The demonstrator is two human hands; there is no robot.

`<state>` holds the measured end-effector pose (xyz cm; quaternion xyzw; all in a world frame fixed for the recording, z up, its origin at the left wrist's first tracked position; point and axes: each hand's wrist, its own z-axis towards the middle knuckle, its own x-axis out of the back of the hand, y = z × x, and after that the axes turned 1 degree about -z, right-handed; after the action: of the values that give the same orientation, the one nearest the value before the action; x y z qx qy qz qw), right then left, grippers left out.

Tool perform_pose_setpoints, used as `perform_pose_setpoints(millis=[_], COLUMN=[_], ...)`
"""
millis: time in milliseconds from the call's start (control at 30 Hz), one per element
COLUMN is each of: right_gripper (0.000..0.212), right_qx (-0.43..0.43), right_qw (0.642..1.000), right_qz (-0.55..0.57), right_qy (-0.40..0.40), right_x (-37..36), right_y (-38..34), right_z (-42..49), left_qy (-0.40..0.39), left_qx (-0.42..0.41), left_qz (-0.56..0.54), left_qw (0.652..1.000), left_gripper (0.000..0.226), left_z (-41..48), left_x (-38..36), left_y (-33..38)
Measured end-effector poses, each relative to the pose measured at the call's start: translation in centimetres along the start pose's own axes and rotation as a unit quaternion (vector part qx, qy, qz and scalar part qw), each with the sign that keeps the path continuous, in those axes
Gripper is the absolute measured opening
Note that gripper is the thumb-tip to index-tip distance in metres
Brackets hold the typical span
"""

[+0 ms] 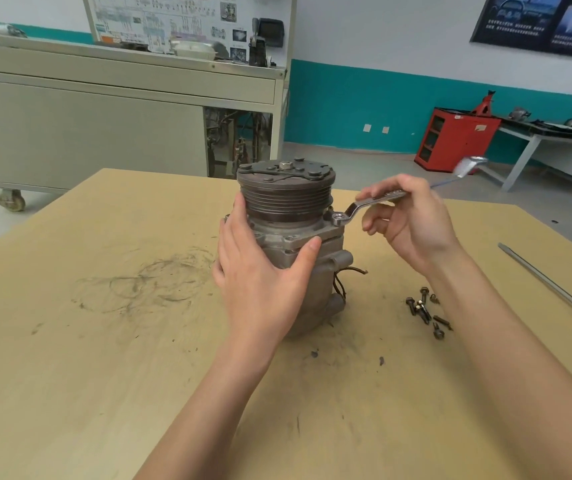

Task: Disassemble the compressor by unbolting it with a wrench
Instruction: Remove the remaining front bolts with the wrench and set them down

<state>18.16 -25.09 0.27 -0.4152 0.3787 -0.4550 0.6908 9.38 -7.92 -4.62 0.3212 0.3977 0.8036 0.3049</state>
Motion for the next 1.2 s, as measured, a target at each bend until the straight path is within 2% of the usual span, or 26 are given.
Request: perform_pose_setpoints(millis=[100, 200, 300, 367, 433, 500, 633, 700, 800, 900, 1100, 1167, 1200], right_gripper=[0.057, 0.061, 0.055, 0.050, 0.057, 0.061, 0.032, 0.026, 0.029, 0.033, 0.033, 0.031, 0.029], right_qx=[-0.089, -0.145, -0.165, -0.159, -0.133, -0.101, -0.065, -0.014, 0.091, 0.168, 0.317, 0.332, 0.327], right_qw=[0.995, 0.988, 0.982, 0.975, 0.975, 0.988, 0.996, 0.990, 0.965, 0.919, 0.822, 0.816, 0.832], right_qz=[-0.030, -0.014, 0.079, 0.158, 0.172, 0.095, -0.066, -0.140, -0.238, -0.345, -0.470, -0.468, -0.442], right_qy=[-0.032, -0.042, -0.040, -0.011, 0.035, 0.067, 0.011, 0.017, 0.068, 0.096, 0.055, 0.066, 0.070], right_x=[0.0, -0.8, -1.4, -1.5, -1.4, -1.3, -1.4, -2.3, -4.2, -4.8, -4.8, -4.9, -4.9], right_y=[1.3, 2.9, 2.9, 2.0, 0.5, -1.7, -5.6, -6.0, -4.9, -3.5, -1.9, -1.4, -1.0], right_z=[2.5, 3.6, 3.6, 3.2, 2.5, 1.4, -1.7, -3.5, -5.6, -6.8, -6.9, -6.9, -7.0], left_qy=[0.002, 0.004, 0.003, 0.001, 0.001, 0.001, -0.002, 0.000, 0.000, 0.001, 0.009, 0.008, 0.007], left_qx=[0.004, 0.005, 0.007, 0.006, 0.007, 0.007, 0.000, 0.001, 0.001, -0.003, -0.006, -0.004, -0.004], left_qz=[-0.004, -0.006, -0.009, -0.009, -0.012, -0.013, -0.010, -0.009, -0.007, -0.006, -0.007, -0.005, -0.005], left_qw=[1.000, 1.000, 1.000, 1.000, 1.000, 1.000, 1.000, 1.000, 1.000, 1.000, 1.000, 1.000, 1.000], left_gripper=[0.099, 0.099, 0.099, 0.099, 0.099, 0.099, 0.099, 0.099, 0.099, 0.098, 0.098, 0.098, 0.098], left_z=[0.0, 0.0, -0.1, -0.1, -0.2, -0.1, -0.1, -0.1, -0.1, -0.1, -0.2, -0.2, -0.1], left_x=[0.0, 0.1, 0.1, 0.1, 0.1, 0.1, 0.2, 0.2, 0.2, 0.1, -0.1, -0.1, -0.1], left_y=[0.0, 0.1, 0.1, 0.1, 0.1, 0.1, 0.1, 0.1, 0.0, -0.1, -0.2, -0.2, -0.3])
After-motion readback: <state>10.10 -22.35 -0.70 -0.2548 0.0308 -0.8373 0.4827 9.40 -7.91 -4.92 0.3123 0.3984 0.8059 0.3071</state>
